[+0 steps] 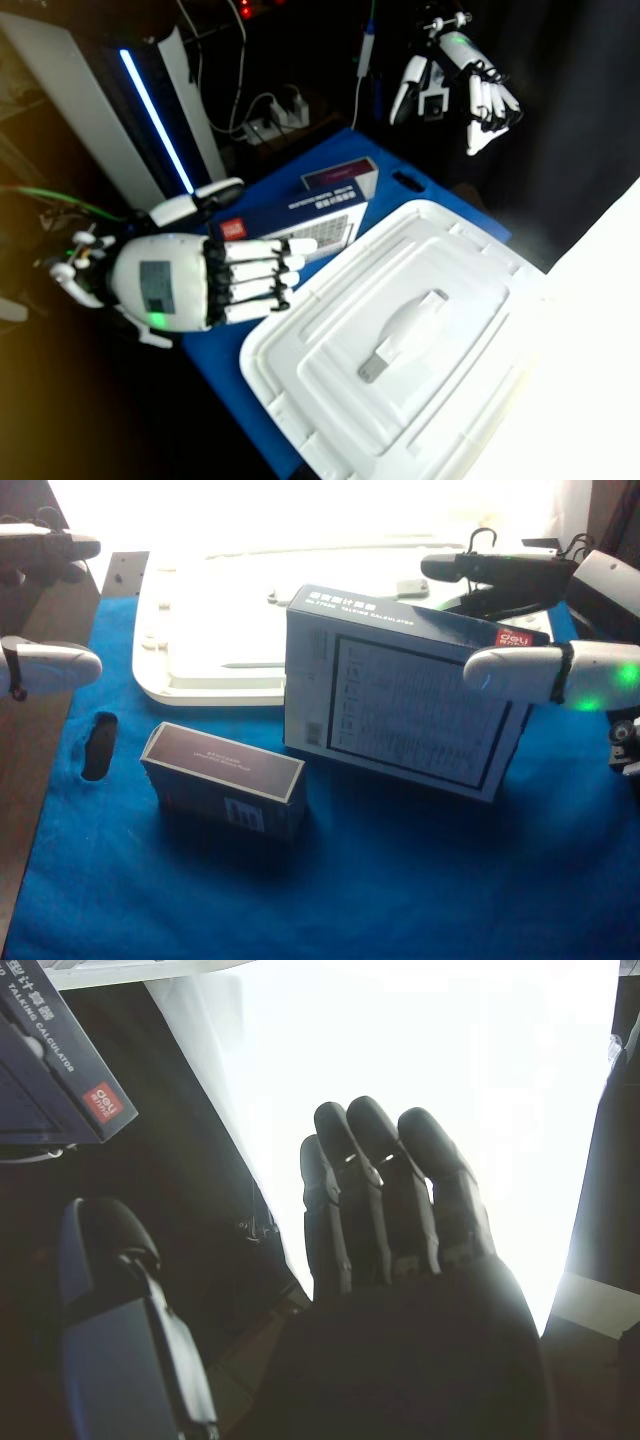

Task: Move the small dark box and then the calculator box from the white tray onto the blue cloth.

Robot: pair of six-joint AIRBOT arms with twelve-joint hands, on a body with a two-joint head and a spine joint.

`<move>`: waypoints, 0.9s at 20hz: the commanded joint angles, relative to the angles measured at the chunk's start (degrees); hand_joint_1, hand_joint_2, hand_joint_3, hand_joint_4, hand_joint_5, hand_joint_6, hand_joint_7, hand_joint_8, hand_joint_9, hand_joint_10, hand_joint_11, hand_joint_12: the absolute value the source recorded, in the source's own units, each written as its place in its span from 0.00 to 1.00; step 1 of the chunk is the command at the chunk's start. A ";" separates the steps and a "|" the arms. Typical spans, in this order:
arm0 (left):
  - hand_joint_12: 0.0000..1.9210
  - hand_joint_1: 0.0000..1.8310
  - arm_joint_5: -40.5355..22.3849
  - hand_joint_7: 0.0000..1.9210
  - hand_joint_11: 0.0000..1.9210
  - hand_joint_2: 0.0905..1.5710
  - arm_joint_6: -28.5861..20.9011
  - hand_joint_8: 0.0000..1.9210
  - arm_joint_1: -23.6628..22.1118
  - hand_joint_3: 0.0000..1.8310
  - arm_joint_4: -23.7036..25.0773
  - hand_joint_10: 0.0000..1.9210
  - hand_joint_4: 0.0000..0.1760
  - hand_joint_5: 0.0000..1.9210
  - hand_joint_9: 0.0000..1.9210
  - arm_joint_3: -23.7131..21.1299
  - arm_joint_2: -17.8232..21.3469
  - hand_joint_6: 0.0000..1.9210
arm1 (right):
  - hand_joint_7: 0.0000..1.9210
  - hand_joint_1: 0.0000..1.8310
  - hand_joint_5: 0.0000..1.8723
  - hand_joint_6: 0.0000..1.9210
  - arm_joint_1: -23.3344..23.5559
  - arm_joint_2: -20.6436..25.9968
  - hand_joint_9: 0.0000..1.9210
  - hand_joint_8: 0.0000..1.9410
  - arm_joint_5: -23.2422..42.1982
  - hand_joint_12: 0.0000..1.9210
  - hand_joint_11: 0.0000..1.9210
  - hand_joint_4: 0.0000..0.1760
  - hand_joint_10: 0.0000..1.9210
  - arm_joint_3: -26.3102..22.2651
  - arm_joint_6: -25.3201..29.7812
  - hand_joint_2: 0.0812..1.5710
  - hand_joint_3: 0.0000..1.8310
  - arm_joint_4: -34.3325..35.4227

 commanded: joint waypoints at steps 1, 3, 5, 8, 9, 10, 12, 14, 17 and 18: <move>0.93 0.36 -6.49 0.25 0.00 0.51 -0.32 0.27 -0.36 0.00 -1.71 0.62 0.09 0.25 0.14 0.11 -0.01 0.00 | 0.45 0.22 0.25 0.00 0.41 0.25 0.46 0.00 7.64 0.46 0.28 0.00 0.00 -0.22 0.58 0.55 0.00 1.61; 0.93 0.37 -6.44 0.25 0.00 0.51 -0.32 0.27 -0.36 0.00 -1.71 0.62 0.00 0.25 0.14 0.12 -0.04 0.00 | 0.42 0.23 0.25 0.00 0.41 0.53 0.46 0.00 8.18 0.39 0.32 0.00 0.00 -0.66 0.58 0.52 0.00 1.62; 0.92 0.36 -6.32 0.25 0.02 0.51 -0.32 0.27 -0.36 0.00 -1.71 0.63 0.00 0.24 0.15 0.12 -0.05 0.00 | 0.41 0.24 0.24 0.00 0.41 0.83 0.46 0.00 8.57 0.39 0.34 0.00 0.00 -1.17 0.58 0.51 0.00 1.61; 0.90 0.36 -6.16 0.25 0.04 0.52 -0.32 0.27 -0.36 0.00 -1.65 0.63 0.00 0.24 0.16 0.12 -0.06 0.00 | 0.41 0.25 0.23 0.00 0.40 0.98 0.46 0.00 9.14 0.43 0.32 0.00 0.00 -1.28 0.57 0.51 0.00 1.62; 0.89 0.36 -6.21 0.25 0.05 0.52 -0.32 0.27 -0.36 0.00 -1.65 0.63 0.00 0.24 0.17 0.13 -0.16 0.00 | 0.42 0.27 0.22 0.00 0.41 1.07 0.46 0.00 9.35 0.46 0.30 0.00 0.00 -1.36 0.57 0.50 0.00 1.62; 0.89 0.36 -6.21 0.25 0.06 0.53 -0.32 0.27 -0.36 0.00 -1.65 0.63 0.00 0.24 0.17 0.16 -0.23 0.00 | 0.41 0.26 0.21 0.00 0.41 1.12 0.45 0.00 9.45 0.46 0.30 0.00 0.00 -1.42 0.57 0.50 0.00 1.62; 0.89 0.36 -6.12 0.26 0.08 0.53 -0.32 0.28 -0.36 0.00 -1.64 0.62 0.00 0.25 0.18 0.17 -0.29 0.00 | 0.40 0.27 0.20 0.00 0.41 1.28 0.44 0.00 9.85 0.47 0.28 0.00 0.00 -1.61 0.46 0.48 0.00 1.62; 0.91 0.36 -6.07 0.26 0.07 0.54 -0.32 0.28 -0.36 0.00 -1.65 0.63 0.00 0.25 0.18 0.24 -0.47 0.00 | 0.38 0.27 0.22 0.00 0.41 1.49 0.40 0.00 10.27 0.50 0.25 0.00 0.00 -1.83 0.33 0.47 0.00 1.62; 0.91 0.36 -6.34 0.26 0.07 0.53 -0.32 0.29 -0.37 0.00 -1.67 0.63 0.00 0.24 0.18 0.27 -0.49 0.00 | 0.37 0.24 0.22 0.00 0.41 1.75 0.40 0.00 11.30 0.56 0.24 0.04 0.00 -1.98 0.22 0.48 0.00 1.64; 0.92 0.36 -6.39 0.26 0.07 0.53 -0.32 0.29 -0.38 0.00 -1.69 0.63 0.00 0.24 0.18 0.28 -0.47 0.00 | 0.36 0.23 0.22 0.00 0.41 1.87 0.39 0.00 11.71 0.58 0.23 0.06 0.00 -2.11 0.19 0.48 0.00 1.67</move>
